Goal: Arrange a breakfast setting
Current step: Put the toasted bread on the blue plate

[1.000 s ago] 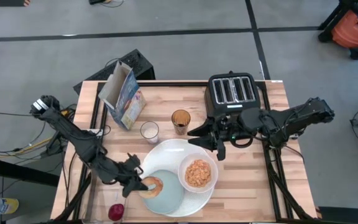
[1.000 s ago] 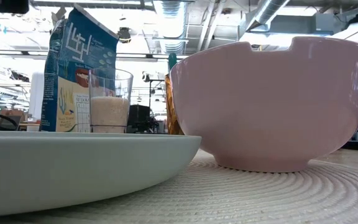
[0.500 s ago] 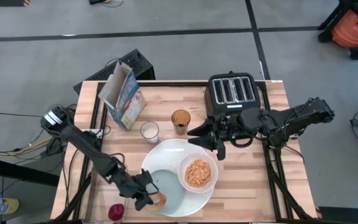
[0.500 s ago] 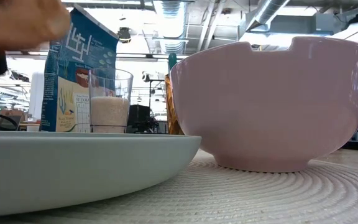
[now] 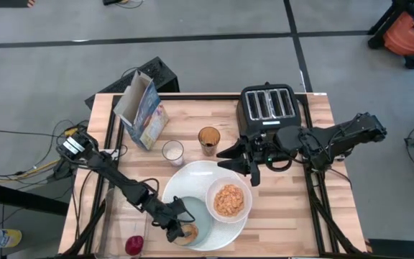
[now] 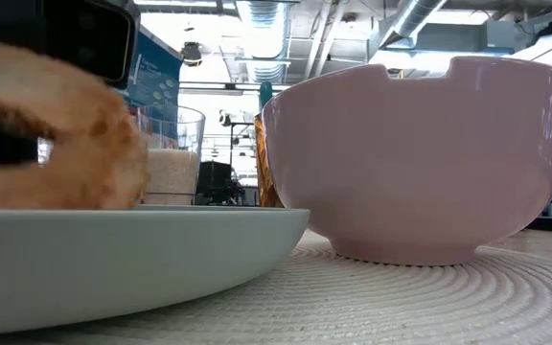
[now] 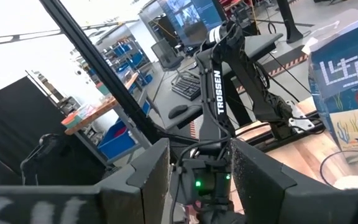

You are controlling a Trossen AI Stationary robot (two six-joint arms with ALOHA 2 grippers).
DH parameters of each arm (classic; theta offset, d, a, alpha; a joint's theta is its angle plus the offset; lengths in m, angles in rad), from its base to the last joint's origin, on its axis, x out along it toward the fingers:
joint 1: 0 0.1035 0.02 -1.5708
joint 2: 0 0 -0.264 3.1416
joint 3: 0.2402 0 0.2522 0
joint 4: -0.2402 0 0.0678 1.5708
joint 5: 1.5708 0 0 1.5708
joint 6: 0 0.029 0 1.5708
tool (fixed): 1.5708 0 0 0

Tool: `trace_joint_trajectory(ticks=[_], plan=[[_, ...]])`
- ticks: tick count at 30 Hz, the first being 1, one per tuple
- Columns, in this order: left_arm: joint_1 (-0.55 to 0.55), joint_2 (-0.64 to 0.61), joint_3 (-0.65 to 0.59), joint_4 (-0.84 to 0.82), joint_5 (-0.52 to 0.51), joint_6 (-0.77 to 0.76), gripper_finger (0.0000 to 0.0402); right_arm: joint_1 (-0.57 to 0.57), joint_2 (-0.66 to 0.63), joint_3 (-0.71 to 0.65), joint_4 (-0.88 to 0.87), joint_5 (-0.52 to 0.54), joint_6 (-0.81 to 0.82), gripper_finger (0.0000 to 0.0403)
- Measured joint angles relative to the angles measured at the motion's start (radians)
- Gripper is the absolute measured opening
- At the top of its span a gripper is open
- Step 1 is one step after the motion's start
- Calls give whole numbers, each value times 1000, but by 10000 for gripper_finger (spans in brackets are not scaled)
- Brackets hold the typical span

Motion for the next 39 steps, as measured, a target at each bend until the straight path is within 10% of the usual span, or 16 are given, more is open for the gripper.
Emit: trace_joint_trajectory(ticks=[39], plan=[[114, -2, 0, 40, 258, 19, 113, 0, 0, 0, -21, -1, -1, 192]])
